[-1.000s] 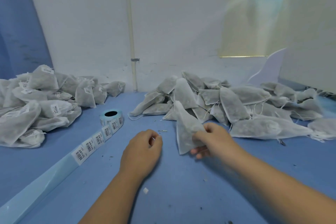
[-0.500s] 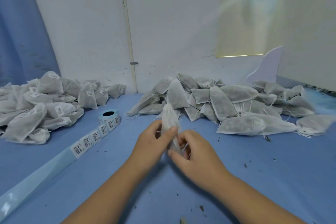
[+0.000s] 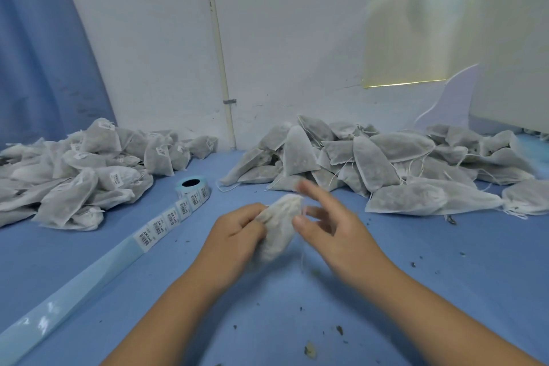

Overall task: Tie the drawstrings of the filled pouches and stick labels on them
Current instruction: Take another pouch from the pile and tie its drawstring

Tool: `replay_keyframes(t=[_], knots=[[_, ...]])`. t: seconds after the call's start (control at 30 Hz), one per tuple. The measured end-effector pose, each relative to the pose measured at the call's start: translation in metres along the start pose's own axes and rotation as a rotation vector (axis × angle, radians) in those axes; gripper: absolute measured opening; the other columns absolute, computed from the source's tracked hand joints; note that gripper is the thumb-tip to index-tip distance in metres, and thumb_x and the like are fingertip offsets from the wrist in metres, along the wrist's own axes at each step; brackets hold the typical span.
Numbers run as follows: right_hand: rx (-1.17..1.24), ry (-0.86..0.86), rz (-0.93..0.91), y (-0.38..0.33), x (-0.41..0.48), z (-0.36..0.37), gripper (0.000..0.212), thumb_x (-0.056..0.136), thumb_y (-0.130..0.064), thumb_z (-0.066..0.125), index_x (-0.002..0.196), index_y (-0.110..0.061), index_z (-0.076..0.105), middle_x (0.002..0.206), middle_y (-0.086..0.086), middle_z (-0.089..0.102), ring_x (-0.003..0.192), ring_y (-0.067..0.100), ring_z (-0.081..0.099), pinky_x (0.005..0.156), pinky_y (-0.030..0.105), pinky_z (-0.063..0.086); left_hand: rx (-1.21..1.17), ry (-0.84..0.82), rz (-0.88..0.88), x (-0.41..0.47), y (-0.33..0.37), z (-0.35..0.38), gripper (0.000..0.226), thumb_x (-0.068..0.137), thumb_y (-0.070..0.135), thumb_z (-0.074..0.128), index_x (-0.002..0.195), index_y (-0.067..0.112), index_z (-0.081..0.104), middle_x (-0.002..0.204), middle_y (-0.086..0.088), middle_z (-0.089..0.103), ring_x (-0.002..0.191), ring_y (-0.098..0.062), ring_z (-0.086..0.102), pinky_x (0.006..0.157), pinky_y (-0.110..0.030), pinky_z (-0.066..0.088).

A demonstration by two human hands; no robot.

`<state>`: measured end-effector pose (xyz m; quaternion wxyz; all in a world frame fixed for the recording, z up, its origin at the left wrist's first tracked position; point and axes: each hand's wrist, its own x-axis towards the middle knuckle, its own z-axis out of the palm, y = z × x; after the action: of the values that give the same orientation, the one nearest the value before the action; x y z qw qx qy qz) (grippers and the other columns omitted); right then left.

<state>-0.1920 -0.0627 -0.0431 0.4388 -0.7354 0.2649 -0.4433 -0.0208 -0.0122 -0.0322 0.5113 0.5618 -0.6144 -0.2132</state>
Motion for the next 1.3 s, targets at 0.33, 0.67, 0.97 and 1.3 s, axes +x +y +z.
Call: replay_keyframes(t=[0.33, 0.67, 0.97, 1.3], knots=[[0.006, 0.03, 0.177, -0.001, -0.003, 0.003, 0.019, 0.092, -0.015, 0.061, 0.081, -0.021, 0.075, 0.059, -0.005, 0.063, 0.046, 0.009, 0.052, 0.053, 0.015, 0.044, 0.266, 0.184, 0.174, -0.007, -0.018, -0.014, 0.031, 0.088, 0.048, 0.049, 0.068, 0.026, 0.055, 0.065, 0.015, 0.057, 0.063, -0.004, 0.051, 0.057, -0.015, 0.034], [-0.198, -0.134, 0.166, 0.001, -0.006, 0.003, 0.028, 0.098, -0.028, 0.052, 0.078, -0.028, 0.072, 0.047, -0.012, 0.037, 0.045, 0.007, 0.033, 0.049, 0.018, 0.031, 0.628, -0.028, 0.272, -0.014, -0.01, -0.01, 0.054, 0.083, 0.032, 0.046, 0.136, 0.029, 0.053, 0.131, 0.012, 0.054, 0.119, -0.01, 0.049, 0.103, -0.023, 0.032], [-0.18, -0.078, 0.098, -0.01, -0.004, -0.011, 0.03, 0.092, -0.024, 0.061, 0.063, -0.017, 0.068, 0.048, -0.008, 0.044, 0.043, 0.005, 0.028, 0.045, 0.013, 0.025, 0.121, -0.2, -0.018, -0.024, -0.001, 0.016, 0.026, 0.096, 0.036, 0.059, 0.075, 0.024, 0.069, 0.064, -0.012, 0.056, 0.058, -0.012, 0.048, 0.062, -0.026, 0.042], [-0.13, 0.016, 0.072, -0.006, -0.002, -0.009, 0.017, 0.088, -0.028, 0.064, 0.073, -0.025, 0.071, 0.055, -0.001, 0.04, 0.048, 0.01, 0.03, 0.049, 0.019, 0.03, -0.305, -0.188, -0.074, -0.02, 0.012, 0.01, 0.02, 0.079, 0.032, 0.062, 0.065, 0.026, 0.075, 0.067, 0.001, 0.07, 0.067, -0.013, 0.067, 0.064, -0.018, 0.048]])
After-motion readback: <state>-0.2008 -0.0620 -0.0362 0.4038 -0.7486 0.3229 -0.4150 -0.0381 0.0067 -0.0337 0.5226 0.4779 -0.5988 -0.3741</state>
